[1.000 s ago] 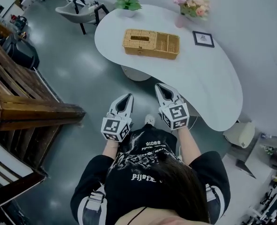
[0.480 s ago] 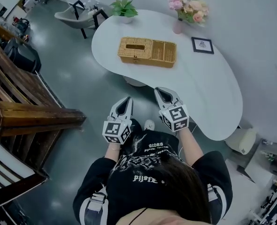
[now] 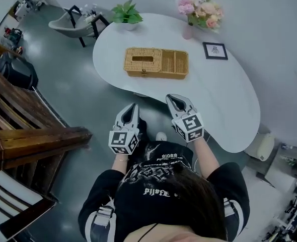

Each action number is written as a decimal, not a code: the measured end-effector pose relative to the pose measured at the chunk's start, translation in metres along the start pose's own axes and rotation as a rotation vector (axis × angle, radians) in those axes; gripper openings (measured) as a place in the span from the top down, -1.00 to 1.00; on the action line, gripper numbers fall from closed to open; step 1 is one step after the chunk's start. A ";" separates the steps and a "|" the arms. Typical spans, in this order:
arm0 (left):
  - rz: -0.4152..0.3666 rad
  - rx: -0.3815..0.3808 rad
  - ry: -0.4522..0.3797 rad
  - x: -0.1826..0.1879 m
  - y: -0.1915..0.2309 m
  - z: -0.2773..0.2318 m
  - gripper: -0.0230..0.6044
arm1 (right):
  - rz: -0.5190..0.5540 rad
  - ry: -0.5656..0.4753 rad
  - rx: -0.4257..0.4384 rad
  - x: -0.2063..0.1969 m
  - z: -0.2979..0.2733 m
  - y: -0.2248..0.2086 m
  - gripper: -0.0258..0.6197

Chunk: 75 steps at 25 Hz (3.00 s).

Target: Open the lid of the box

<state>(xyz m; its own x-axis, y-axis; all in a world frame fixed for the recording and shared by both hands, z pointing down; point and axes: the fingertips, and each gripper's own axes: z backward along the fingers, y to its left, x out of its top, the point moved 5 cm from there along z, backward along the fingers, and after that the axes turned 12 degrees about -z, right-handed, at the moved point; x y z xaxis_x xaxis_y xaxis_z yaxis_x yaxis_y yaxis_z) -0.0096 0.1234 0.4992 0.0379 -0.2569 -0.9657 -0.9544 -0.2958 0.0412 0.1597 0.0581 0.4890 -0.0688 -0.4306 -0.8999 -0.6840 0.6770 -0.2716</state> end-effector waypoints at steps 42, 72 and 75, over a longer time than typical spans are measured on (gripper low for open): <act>-0.027 -0.229 0.035 0.033 0.192 -0.154 0.84 | 0.264 0.413 0.051 0.043 -0.189 -0.004 0.40; -0.023 -0.074 0.040 0.045 0.204 -0.173 0.84 | 0.549 0.629 0.252 0.070 -0.205 -0.013 0.82; -0.020 -0.070 0.040 0.045 0.208 -0.177 0.84 | 0.574 0.617 0.252 0.080 -0.205 -0.013 0.82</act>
<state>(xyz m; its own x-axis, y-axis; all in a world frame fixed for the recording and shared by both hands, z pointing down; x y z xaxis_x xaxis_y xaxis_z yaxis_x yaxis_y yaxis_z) -0.1537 -0.1129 0.5095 0.0697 -0.2862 -0.9556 -0.9303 -0.3644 0.0413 0.0147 -0.1077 0.4903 -0.7827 -0.1798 -0.5959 -0.2478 0.9682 0.0334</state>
